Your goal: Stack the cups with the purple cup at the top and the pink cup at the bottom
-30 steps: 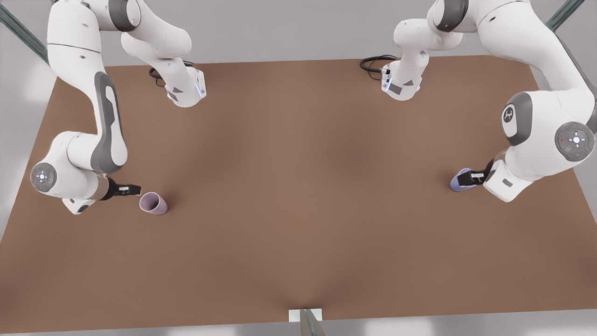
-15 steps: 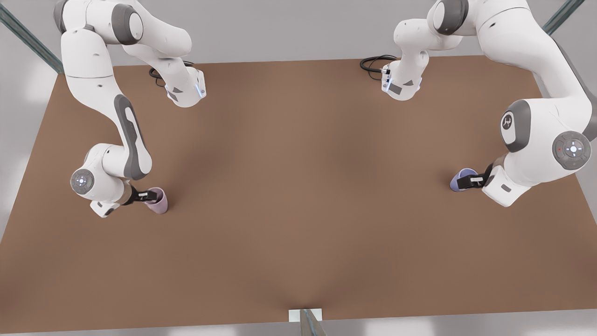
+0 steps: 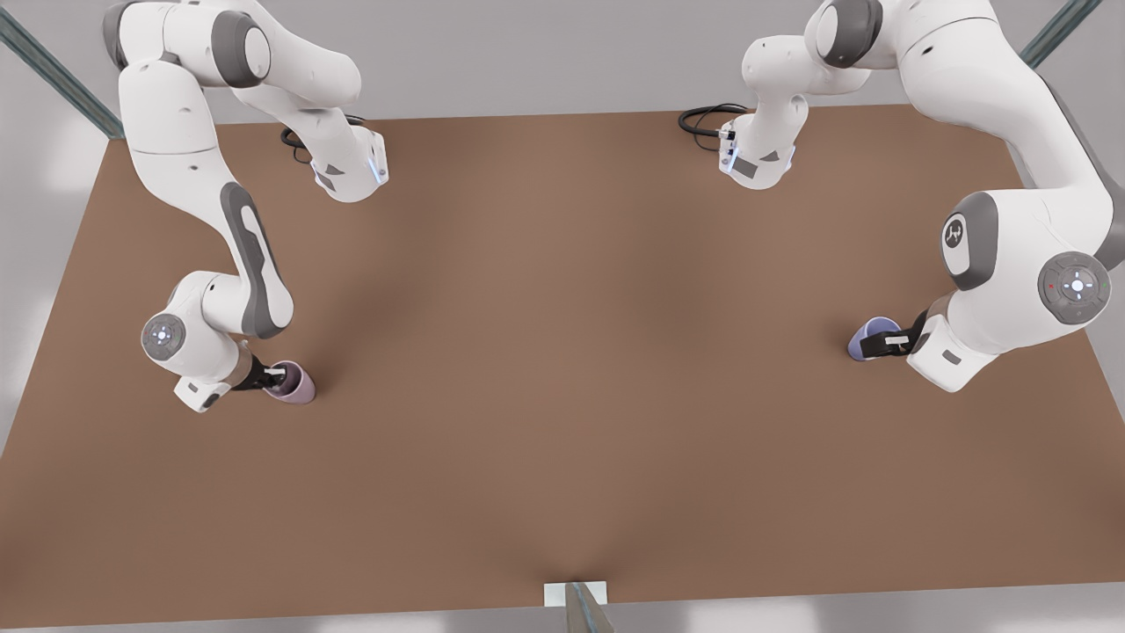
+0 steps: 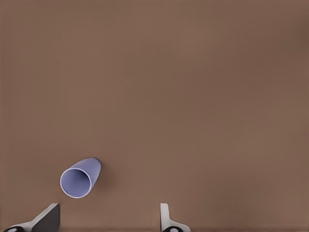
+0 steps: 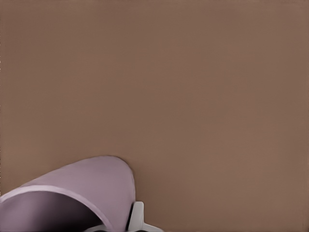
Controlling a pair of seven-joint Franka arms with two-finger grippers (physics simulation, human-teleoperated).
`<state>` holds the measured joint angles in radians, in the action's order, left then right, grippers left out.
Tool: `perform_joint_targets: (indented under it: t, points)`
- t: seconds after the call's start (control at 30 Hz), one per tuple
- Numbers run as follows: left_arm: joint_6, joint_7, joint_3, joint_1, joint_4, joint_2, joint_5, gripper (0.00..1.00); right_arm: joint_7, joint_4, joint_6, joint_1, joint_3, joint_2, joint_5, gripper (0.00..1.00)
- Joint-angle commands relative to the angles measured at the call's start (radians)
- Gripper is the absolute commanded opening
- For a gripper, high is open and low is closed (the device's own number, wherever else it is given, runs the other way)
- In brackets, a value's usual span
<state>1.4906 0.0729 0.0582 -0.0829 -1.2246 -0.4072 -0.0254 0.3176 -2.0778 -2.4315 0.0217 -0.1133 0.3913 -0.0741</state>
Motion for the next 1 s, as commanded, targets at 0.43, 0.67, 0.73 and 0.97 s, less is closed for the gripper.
perform_joint_targets:
  t: [0.43,0.67,0.73,0.97]
  points:
    - [0.238,-0.028,0.115,-0.003,-0.358,0.096,0.032,1.0,-1.048,0.669,0.382,-0.603,0.119,0.219,-0.091,0.21]
    - [0.671,-0.059,0.132,-0.002,-0.797,0.202,0.033,1.0,-1.324,1.203,0.444,-0.795,0.015,0.644,-0.096,0.21]
    - [0.749,-0.11,0.149,-0.002,-0.846,0.199,0.033,1.0,-1.327,1.205,0.431,-0.812,0.014,0.659,-0.096,0.21]
    - [0.8,-0.168,0.189,-0.002,-0.923,0.182,0.033,1.0,-1.327,1.205,0.401,-0.813,0.017,0.686,-0.096,0.21]
